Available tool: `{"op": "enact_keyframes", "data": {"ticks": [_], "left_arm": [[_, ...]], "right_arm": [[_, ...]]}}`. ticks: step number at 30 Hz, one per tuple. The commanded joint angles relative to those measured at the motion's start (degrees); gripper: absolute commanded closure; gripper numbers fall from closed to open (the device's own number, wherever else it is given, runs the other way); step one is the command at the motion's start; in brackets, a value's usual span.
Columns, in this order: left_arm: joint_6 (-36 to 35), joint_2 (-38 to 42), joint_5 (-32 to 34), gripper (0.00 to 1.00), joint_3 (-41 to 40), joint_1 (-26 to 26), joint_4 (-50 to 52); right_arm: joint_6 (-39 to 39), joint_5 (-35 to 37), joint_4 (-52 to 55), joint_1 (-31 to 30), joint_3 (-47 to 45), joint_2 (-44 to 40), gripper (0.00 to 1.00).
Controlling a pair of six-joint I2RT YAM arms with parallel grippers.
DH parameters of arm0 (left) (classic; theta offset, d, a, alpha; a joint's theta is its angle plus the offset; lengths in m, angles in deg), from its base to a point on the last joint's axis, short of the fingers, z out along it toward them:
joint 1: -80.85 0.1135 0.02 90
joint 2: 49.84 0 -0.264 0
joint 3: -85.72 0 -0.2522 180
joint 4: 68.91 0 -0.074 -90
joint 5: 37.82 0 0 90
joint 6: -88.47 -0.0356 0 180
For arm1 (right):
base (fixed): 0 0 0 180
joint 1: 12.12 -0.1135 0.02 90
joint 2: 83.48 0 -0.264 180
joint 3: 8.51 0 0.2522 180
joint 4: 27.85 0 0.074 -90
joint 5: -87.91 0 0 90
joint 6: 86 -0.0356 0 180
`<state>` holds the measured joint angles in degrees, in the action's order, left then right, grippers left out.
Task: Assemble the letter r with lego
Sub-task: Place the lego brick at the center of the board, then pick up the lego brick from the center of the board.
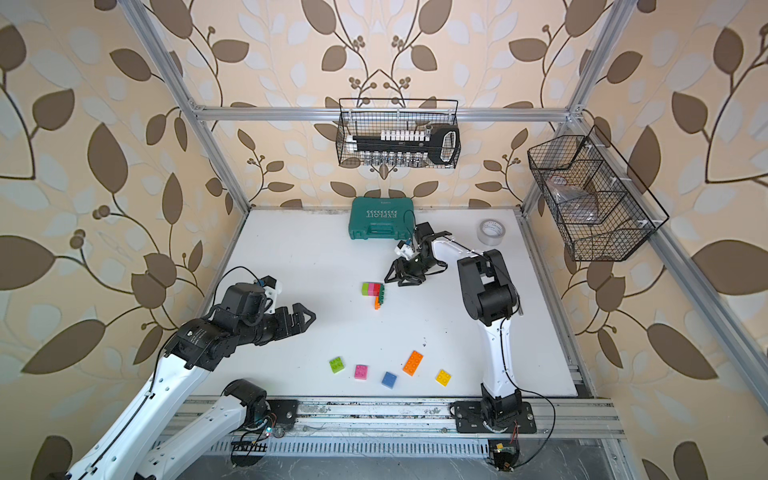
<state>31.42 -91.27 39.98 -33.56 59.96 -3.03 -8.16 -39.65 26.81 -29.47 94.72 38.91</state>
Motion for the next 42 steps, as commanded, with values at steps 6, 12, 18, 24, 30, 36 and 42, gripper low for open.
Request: {"op": "enact_keyframes", "data": {"ticks": [6, 12, 18, 24, 30, 36, 42], "left_arm": [[5.3, -2.8, -0.9, 0.01, -2.0, 0.6, 1.1], [11.3, -2.9, -0.8, 0.01, -5.2, 0.6, 1.6], [15.7, -4.2, -2.3, 0.01, -7.8, 0.3, 3.0], [19.9, -0.9, -3.5, 0.01, -10.3, 0.3, 3.7], [20.2, 2.8, -2.8, 0.01, -9.4, 0.3, 6.5], [20.3, 6.0, -1.9, 0.01, -8.5, 0.3, 9.7], [19.8, 6.4, -1.2, 0.01, -7.7, 0.3, 11.2]], "right_arm": [[2.8, 16.9, 4.1, -2.6, -13.6, -23.5, 0.46], [5.6, 25.7, 5.9, -19.1, -22.9, -36.5, 0.47], [6.1, 33.4, 3.2, -36.2, -27.1, -40.4, 0.47], [8.5, 38.1, 4.2, -45.0, -26.2, -35.2, 0.47], [12.4, 41.5, 2.9, -51.0, -24.6, -28.8, 0.44], [13.5, 41.7, 1.8, -54.3, -21.9, -22.8, 0.44], [12.5, 42.6, 0.5, -56.0, -20.6, -20.4, 0.46]]}}
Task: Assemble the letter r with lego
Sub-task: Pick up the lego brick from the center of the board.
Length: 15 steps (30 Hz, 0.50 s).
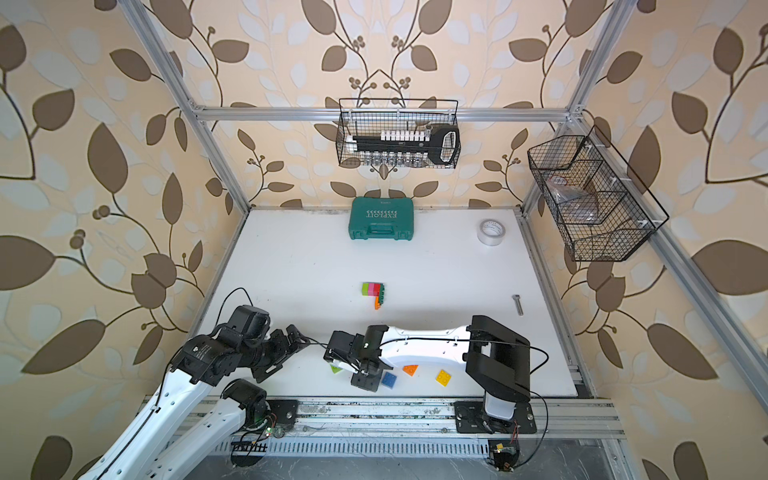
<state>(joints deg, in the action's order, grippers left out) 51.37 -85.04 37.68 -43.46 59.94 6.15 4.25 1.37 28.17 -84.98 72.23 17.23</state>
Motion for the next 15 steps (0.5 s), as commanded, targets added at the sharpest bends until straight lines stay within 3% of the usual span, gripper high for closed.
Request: {"op": "enact_keyframes", "data": {"ticks": [1, 15], "left_arm": [[-0.2, 0.1, 1.2, 0.01, 2.4, 0.3, 2.1], [-2.0, -0.5, 3.1, 0.01, 8.2, 0.3, 5.9]], "right_arm": [[0.1, 1.7, -0.9, -0.5, 2.2, 1.7, 0.47], [0.7, 0.9, 0.0, -0.5, 4.5, 6.8, 0.57]]}}
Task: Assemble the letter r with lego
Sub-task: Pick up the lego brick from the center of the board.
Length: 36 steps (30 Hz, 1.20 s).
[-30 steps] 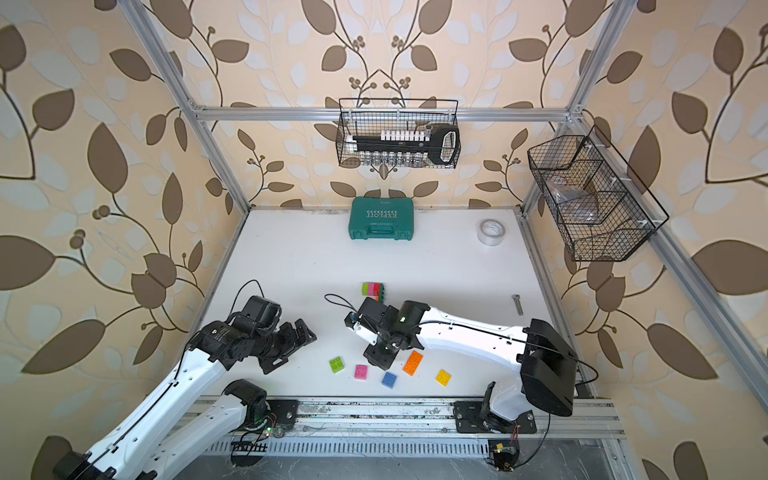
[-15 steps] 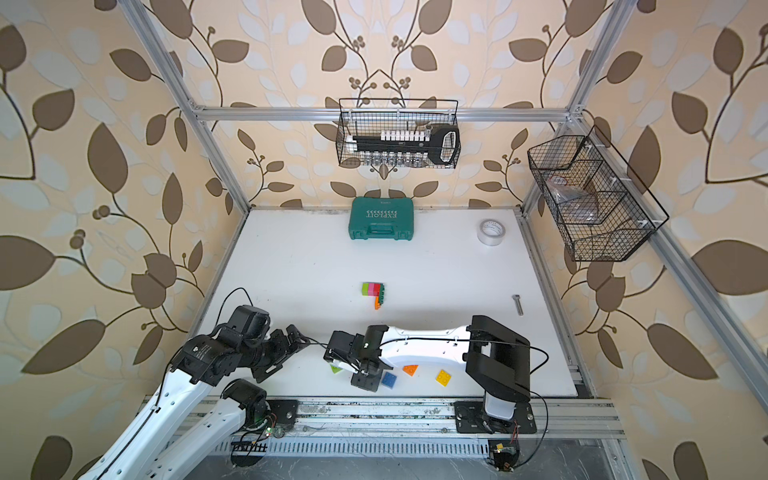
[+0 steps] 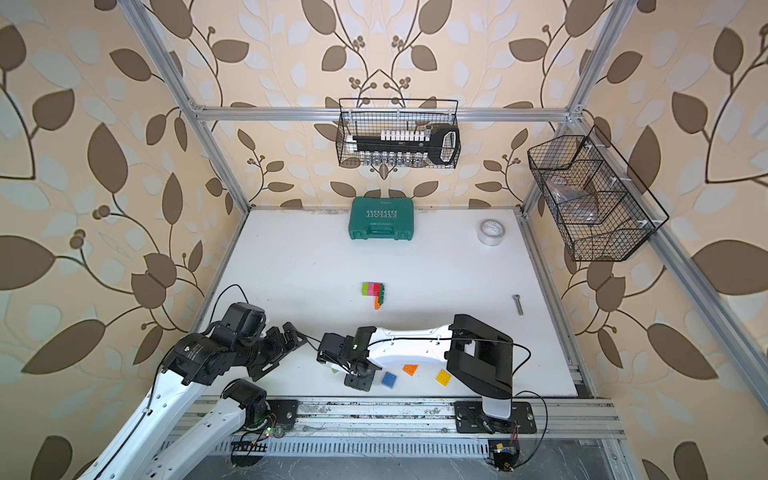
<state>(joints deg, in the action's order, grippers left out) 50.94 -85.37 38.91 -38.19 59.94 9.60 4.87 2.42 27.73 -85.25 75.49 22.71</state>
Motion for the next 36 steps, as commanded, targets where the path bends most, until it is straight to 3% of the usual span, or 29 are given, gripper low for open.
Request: {"op": "enact_keyframes", "data": {"ticks": [1, 7, 17, 23, 36], "left_arm": [[-1.7, -0.2, 2.1, 0.01, 3.4, 0.3, 2.8], [-2.7, -0.2, 2.9, 0.01, 4.9, 0.3, 4.2], [-3.0, 0.0, 3.5, 0.01, 5.1, 0.3, 4.6], [-3.1, -0.2, 3.6, 0.01, 5.2, 0.3, 4.4], [-2.6, 0.0, 2.9, 0.01, 3.6, 0.3, 3.7]], "right_arm": [[0.0, -0.1, 0.5, -0.2, 1.2, 1.4, 0.58], [-0.2, 0.0, 0.8, -0.2, 1.6, 1.8, 0.63], [-1.5, -0.3, 2.6, -0.2, 4.0, 4.5, 0.59], [-2.0, 0.3, 3.2, 0.4, 4.4, 5.0, 0.64], [-3.4, -0.9, 3.7, 2.1, 4.7, 3.1, 0.64]]}}
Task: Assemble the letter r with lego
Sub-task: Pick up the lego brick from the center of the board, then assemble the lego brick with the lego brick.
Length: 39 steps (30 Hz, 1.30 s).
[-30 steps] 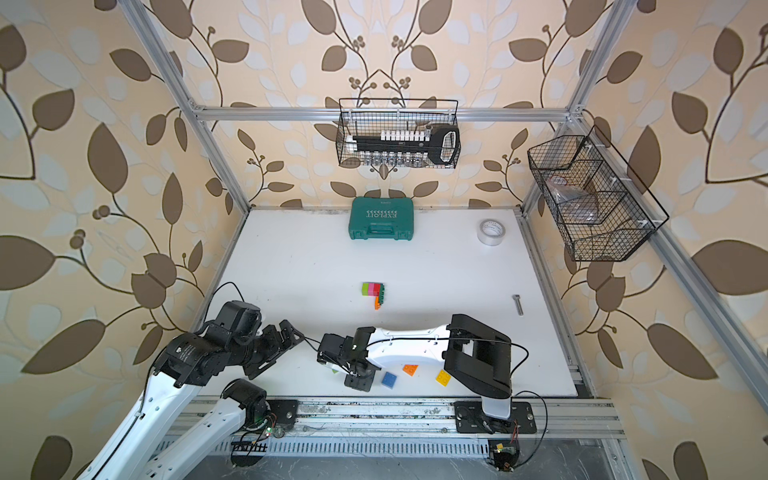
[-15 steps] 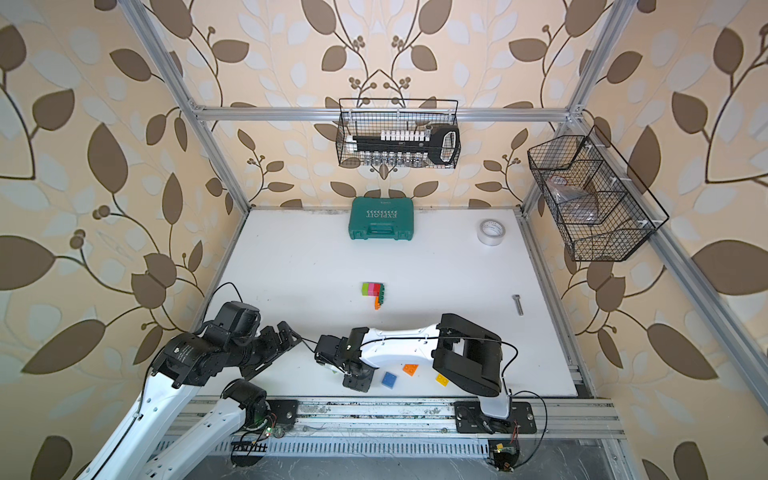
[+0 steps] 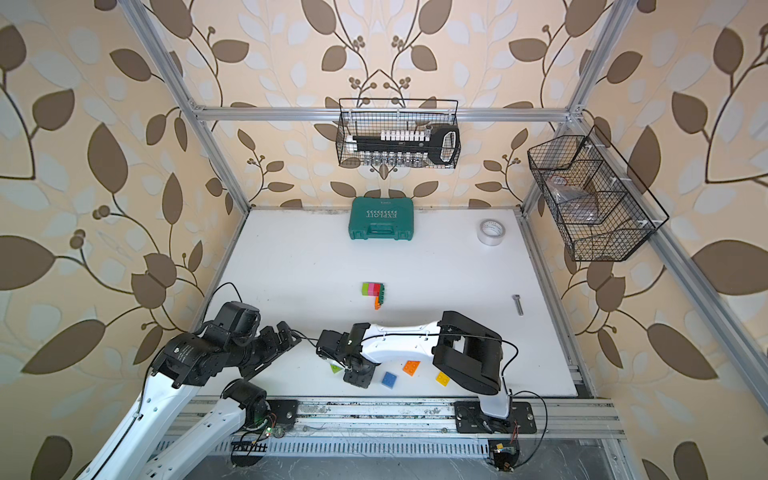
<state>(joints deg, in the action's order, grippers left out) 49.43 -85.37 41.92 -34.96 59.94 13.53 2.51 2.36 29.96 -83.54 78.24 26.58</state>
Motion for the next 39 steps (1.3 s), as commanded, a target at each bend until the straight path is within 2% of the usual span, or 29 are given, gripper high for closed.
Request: {"op": "enact_keyframes", "data": {"ticks": [1, 4, 7, 13, 17, 24, 32, 39], "left_arm": [[-1.1, 0.1, -0.1, 0.01, 0.4, 0.3, -0.2], [-1.3, 0.2, 0.2, 0.01, 0.6, 0.3, 0.3], [-1.3, 0.4, 0.3, 0.01, 0.7, 0.3, 0.6], [-1.6, 1.0, 1.7, 0.01, 2.7, 0.3, 1.8], [-4.3, 0.9, 3.8, 0.01, 5.9, 0.3, 4.0], [-6.9, 5.6, 0.4, 0.01, 7.4, 0.3, 7.7], [-13.0, 8.3, -0.9, 0.01, 9.4, 0.3, 10.0], [-16.7, 8.9, 0.1, 0.01, 9.1, 0.3, 10.1]], "right_arm": [[-1.3, -0.8, 1.5, 0.4, 2.0, -0.7, 0.65], [-2.1, -0.8, 2.5, 0.6, 2.7, -1.0, 0.78], [-3.7, 0.1, 4.7, 0.8, 4.4, -1.4, 1.0], [-12.3, 2.2, 7.5, 2.0, 8.4, -3.4, 1.0], [-21.0, -2.7, 7.9, 4.3, 10.5, -3.5, 1.0], [-29.3, -4.1, 8.1, 3.4, 13.7, -1.2, 1.0], [-34.4, -2.0, 10.2, 0.9, 18.5, 3.2, 1.0], [-33.6, -2.3, 7.8, -0.3, 19.6, 4.8, 1.0]]}}
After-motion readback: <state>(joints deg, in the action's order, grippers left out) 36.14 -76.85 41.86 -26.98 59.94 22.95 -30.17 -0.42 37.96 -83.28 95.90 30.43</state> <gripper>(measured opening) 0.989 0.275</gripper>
